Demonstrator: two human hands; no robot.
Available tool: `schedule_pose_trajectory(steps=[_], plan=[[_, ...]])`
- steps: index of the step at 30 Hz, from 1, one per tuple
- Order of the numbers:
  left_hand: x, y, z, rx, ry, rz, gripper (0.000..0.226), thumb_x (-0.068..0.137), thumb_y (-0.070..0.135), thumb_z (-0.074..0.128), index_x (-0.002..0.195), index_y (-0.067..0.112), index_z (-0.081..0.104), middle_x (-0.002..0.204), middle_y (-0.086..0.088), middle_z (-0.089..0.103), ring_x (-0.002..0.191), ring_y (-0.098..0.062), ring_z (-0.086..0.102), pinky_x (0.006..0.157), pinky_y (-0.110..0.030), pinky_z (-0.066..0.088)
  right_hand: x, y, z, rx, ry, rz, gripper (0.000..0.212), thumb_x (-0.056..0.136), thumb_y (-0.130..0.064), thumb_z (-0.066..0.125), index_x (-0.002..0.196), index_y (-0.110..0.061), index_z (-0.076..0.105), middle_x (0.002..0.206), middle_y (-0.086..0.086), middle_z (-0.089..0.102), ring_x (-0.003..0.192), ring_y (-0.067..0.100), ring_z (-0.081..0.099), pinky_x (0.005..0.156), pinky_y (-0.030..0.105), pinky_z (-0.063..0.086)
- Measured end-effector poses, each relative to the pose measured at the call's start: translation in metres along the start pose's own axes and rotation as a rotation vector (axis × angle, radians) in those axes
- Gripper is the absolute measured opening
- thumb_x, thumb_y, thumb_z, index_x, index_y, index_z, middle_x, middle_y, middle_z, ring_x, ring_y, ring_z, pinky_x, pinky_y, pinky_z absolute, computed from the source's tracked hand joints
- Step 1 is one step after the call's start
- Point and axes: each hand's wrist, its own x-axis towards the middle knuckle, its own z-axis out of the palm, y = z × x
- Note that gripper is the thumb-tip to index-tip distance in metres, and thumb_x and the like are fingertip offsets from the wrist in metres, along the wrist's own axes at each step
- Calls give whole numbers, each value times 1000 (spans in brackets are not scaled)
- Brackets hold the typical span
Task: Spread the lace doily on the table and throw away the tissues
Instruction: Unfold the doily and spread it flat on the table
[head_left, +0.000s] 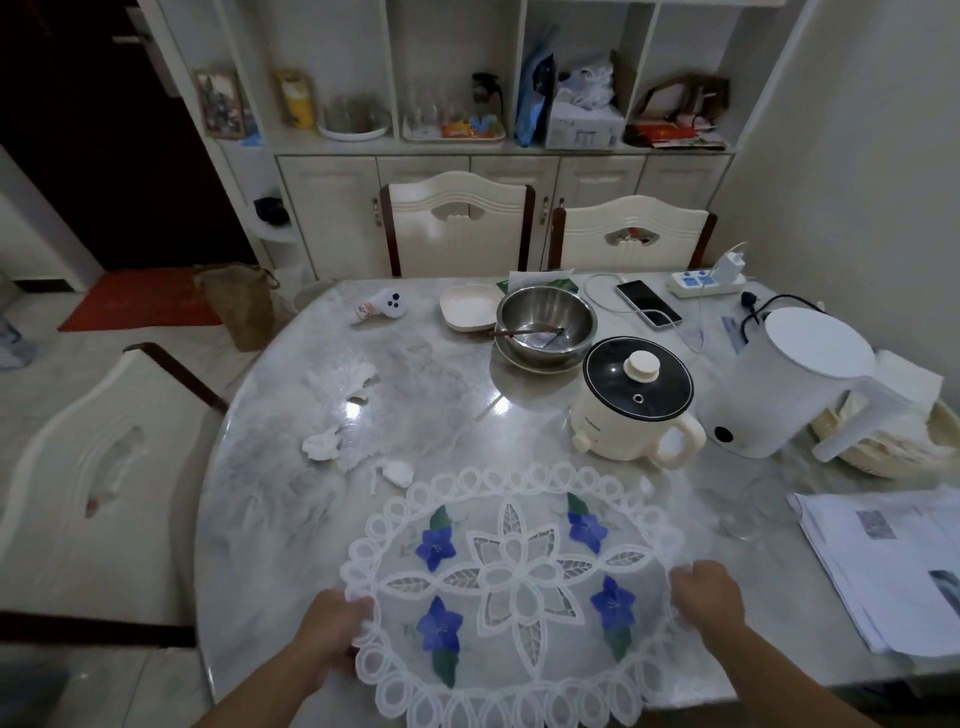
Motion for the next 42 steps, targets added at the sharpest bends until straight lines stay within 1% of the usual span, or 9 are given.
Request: schedule_pose_trajectory(steps=[2,10,15,18,21,25,28,31,42], plan=[[13,-4,-5,98,86,54,26,72,25,64,69,-1,69,71,-24,72,65,-35,70,62,-50,59,1,1,1,-30,-27,-32,24,89,-14,55,73,-1,68,78,22,70,77,37,67,73,40,54],[17,2,-29,464,254,97,40,92,34,54,114,2,61,121,-19,64,112,-35,61,89,-36,46,-8,-8,16,-106,-45,-120,34,87,-20,62,55,-7,55,58,13,60,59,29,58,62,35,45],[15,-1,-33,649,351,99,44,92,46,50,115,9,59,123,-15,63,113,-33,60,91,-36,46,-8,-22,19,-131,-1,-153,35,91,-20,60,58,-9,52,58,9,56,56,24,53,62,33,43],[15,0,-31,680,481,186,43,86,39,64,110,5,54,116,-20,62,105,-39,61,85,-43,48,-12,-30,19,-122,31,-127,18,92,-20,59,87,-3,63,86,16,68,77,31,61,77,41,51],[22,4,-19,851,570,496,58,68,24,83,114,1,56,125,-27,55,112,-44,53,90,-53,49,-27,-37,27,-213,150,-206,45,91,-28,61,128,-7,49,127,18,58,113,36,57,94,47,48],[16,19,30,1027,184,832,97,77,64,56,153,30,7,161,-18,-3,148,-41,0,117,-55,15,-54,-54,59,-515,-67,-663,78,89,-57,51,153,-38,10,164,9,15,149,32,20,117,50,26],[9,28,71,1224,-65,932,111,69,81,45,142,41,-28,152,-10,-32,140,-36,-29,112,-61,-10,-76,-68,97,-768,-325,-856,90,83,-77,36,149,-46,-16,160,2,-26,146,28,-21,116,63,-1],[14,24,87,1324,-166,845,124,60,90,42,131,35,-44,151,-10,-36,142,-37,-29,109,-68,-14,-88,-68,124,-903,-433,-887,103,75,-83,35,149,-38,-20,159,7,-32,148,34,-23,110,72,-8],[48,32,31,1284,-158,631,142,39,97,49,140,40,-33,145,-3,-48,131,-32,-47,99,-63,-32,-30,-56,76,-988,-463,-698,123,51,-102,31,134,-42,-38,152,3,-42,141,35,-36,106,77,-10]])
